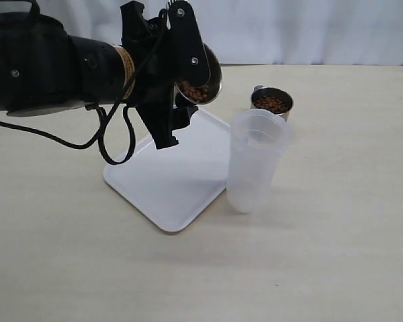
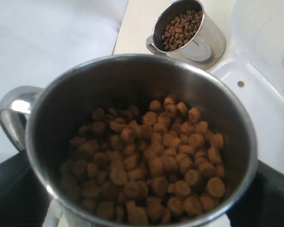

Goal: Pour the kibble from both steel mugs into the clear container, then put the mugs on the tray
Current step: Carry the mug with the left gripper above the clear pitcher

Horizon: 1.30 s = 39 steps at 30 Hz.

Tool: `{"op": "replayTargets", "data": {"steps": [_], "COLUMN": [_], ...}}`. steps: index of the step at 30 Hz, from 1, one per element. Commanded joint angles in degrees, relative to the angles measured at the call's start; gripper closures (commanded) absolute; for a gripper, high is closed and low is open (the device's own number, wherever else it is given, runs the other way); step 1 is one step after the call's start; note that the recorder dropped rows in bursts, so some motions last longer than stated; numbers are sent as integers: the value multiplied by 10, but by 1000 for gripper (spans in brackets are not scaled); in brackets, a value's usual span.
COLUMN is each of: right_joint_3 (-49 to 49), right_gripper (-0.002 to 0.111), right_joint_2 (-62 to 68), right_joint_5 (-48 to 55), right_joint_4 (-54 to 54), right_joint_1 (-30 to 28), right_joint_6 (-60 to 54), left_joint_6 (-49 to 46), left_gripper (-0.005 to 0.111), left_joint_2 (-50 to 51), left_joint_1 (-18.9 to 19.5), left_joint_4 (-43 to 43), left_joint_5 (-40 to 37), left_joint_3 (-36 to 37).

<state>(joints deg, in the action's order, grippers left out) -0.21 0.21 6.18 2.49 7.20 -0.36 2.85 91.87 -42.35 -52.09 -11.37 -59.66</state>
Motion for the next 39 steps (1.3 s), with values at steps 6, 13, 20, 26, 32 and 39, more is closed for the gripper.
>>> {"op": "replayTargets", "data": {"steps": [6, 13, 20, 26, 32, 39], "right_joint_3": [2, 2, 2, 2, 2, 2], "right_gripper": [103, 103, 103, 103, 103, 103], "right_joint_2": [-2, -2, -2, -2, -2, -2], "right_joint_5": [0, 0, 0, 0, 0, 0], "right_joint_4": [3, 3, 3, 3, 3, 3], "right_joint_1": [-4, -4, -4, -4, -4, -4], "right_joint_6": [-1, -1, -1, -1, -1, -1], "left_joint_6": [-3, -16, -16, -15, -9, -24], "left_gripper": [107, 107, 107, 107, 107, 107], "left_joint_2": [-2, -2, 9, 44, 46, 46], "left_joint_1": [-30, -61, -75, -77, -77, -86], "left_joint_4": [4, -11, -13, -26, -21, -22], "left_joint_5": [-29, -48, -57, -68, -77, -106], "left_joint_3": [-51, -51, -51, -51, -83, -104]}}
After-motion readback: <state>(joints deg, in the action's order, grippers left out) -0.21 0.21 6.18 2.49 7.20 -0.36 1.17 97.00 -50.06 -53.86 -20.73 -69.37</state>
